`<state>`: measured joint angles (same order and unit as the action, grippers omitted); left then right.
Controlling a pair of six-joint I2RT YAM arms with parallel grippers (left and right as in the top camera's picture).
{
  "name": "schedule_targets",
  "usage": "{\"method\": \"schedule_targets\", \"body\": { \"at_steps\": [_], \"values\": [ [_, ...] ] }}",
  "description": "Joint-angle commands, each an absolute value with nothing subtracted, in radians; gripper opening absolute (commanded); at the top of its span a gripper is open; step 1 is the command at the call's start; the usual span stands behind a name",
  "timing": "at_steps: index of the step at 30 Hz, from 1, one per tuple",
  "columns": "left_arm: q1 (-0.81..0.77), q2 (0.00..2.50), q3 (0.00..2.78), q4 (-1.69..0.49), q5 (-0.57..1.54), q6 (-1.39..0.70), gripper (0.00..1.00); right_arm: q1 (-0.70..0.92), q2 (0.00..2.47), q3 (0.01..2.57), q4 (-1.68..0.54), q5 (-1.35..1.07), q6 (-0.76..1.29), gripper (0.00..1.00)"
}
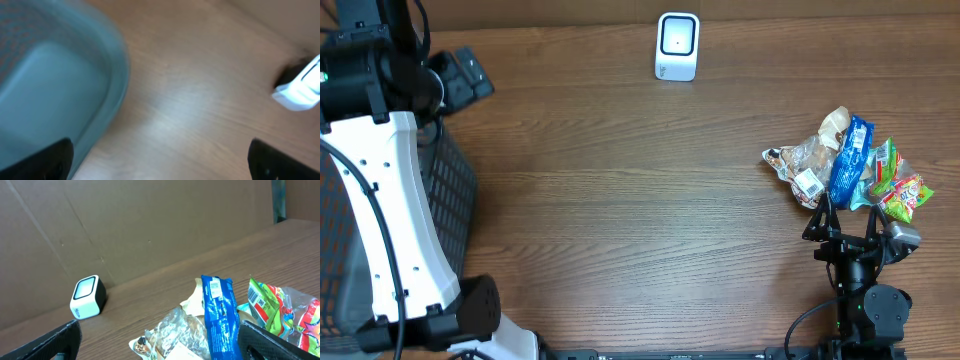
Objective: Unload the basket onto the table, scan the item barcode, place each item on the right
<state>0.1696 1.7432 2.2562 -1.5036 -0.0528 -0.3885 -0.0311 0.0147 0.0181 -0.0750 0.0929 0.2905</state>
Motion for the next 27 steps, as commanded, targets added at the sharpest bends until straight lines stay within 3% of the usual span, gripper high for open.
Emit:
{"method": "schedule_targets", "body": {
  "at_steps": [1, 8, 12, 19, 27],
  "values": [
    [0.16, 1.553, 2.028, -1.282, -0.007, -0.405, 1.0, -0.025, 0.003, 0.008, -0.073, 0.088, 0.285, 1.0],
    [0.104, 1.073, 1.133, -0.321, 0.0, -0.279, 1.0, -0.025, 0.003, 0.008, -0.073, 0.088, 0.285, 1.0],
    [0.102, 0.811, 0.678, 0.033, -0.019, -0.239, 1.0, -0.025, 0.003, 0.008, -0.073, 0.088, 0.285, 1.0],
    [0.102, 0.466, 0.242, 0.278, -0.032, -0.163, 1.0, -0.025, 0.003, 0.008, -0.073, 0.088, 0.285, 1.0],
    [0.103, 0.191, 0.02, 0.263, -0.017, -0.089, 1.0, -0.025, 0.003, 0.008, -0.073, 0.088, 0.285, 1.0]
  ]
}}
